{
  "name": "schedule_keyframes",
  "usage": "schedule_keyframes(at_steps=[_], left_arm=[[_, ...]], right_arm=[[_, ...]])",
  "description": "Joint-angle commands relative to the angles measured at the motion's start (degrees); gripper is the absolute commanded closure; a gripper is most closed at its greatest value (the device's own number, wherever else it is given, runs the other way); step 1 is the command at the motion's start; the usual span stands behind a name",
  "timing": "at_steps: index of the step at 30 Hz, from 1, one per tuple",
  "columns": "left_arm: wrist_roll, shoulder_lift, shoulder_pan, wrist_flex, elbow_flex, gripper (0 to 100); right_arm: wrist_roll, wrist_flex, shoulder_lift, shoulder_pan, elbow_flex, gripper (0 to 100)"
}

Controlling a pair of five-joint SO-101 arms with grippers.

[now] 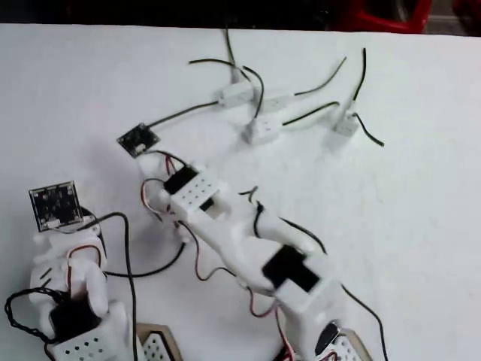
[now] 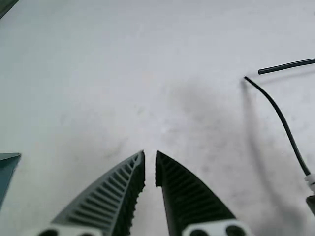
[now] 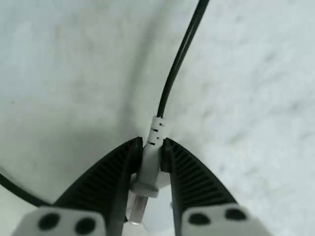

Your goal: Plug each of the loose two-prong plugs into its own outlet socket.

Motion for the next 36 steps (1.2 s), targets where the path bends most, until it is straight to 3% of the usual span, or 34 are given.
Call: schedule_keyframes(at_steps=[1, 10, 16, 36], left_arm=[[0.62, -0.66, -0.57, -1.41, -2.29, 94], [0.62, -0.66, -0.57, -1.41, -2.29, 94], [0.62, -0.66, -0.57, -1.41, -2.29, 94], [0.62, -0.66, -0.48, -1.41, -2.2, 94]], right_arm=[[0.62, 0.92, -11.38, 2.33, 3.69, 98.1], [5.63, 0.92, -34.86, 7.78, 22.59, 98.1], [8.88, 0.66, -42.68, 12.44, 33.05, 98.1], [8.79, 1.36, -24.84, 14.9, 30.07, 96.4]])
